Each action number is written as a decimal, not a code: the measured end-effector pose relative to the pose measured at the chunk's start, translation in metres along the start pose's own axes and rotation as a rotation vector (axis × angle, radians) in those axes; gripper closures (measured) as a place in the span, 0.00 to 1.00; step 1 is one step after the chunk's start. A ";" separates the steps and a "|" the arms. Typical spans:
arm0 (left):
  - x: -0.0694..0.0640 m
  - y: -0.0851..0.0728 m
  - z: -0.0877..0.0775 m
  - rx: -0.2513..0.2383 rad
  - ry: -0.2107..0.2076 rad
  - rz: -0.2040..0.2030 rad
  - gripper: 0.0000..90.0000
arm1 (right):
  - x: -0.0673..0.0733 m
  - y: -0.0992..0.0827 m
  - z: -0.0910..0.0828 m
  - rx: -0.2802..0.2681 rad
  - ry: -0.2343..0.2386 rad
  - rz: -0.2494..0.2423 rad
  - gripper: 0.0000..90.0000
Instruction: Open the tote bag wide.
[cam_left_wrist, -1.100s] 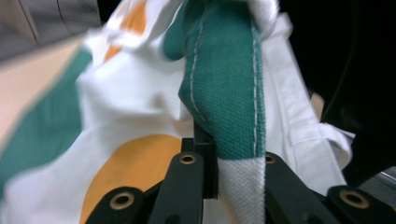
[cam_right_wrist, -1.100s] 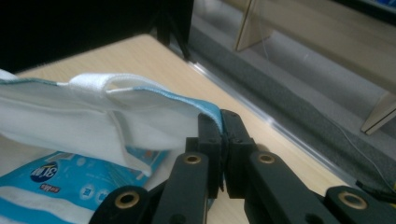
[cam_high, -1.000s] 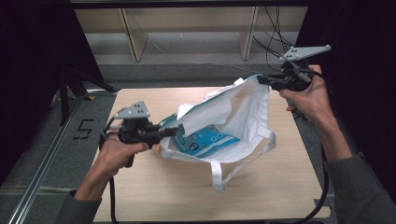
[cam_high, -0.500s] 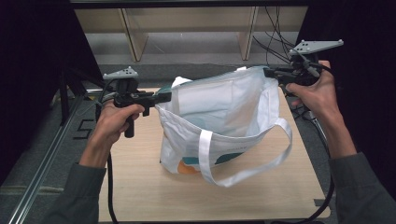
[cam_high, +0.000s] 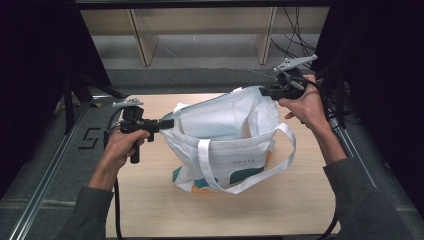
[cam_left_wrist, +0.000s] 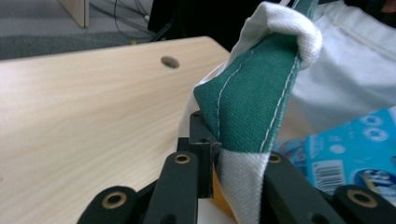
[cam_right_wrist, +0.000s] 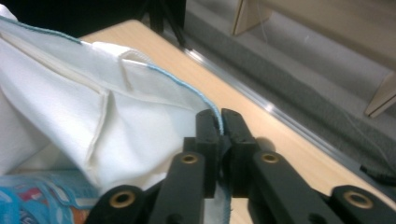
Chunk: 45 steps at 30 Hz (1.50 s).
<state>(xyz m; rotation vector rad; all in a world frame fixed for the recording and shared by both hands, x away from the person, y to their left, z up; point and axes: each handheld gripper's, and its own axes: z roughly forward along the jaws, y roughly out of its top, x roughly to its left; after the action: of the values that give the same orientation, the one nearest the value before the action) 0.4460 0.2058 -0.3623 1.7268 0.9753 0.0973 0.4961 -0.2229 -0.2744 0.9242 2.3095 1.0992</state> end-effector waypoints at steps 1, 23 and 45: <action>0.002 -0.002 0.000 0.000 0.006 -0.006 0.92 | 0.001 -0.001 0.001 0.006 0.008 0.014 0.89; -0.003 0.005 0.000 0.029 0.034 0.002 0.90 | 0.096 -0.027 -0.071 -0.086 0.473 -0.136 0.69; 0.002 0.003 -0.005 0.046 0.040 -0.025 0.75 | 0.133 -0.046 -0.055 -0.091 0.229 -0.366 0.99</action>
<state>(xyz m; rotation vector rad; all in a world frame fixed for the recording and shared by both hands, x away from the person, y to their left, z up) 0.4460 0.2110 -0.3586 1.7600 1.0354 0.0936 0.3528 -0.1778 -0.2891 0.3330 2.4542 1.1842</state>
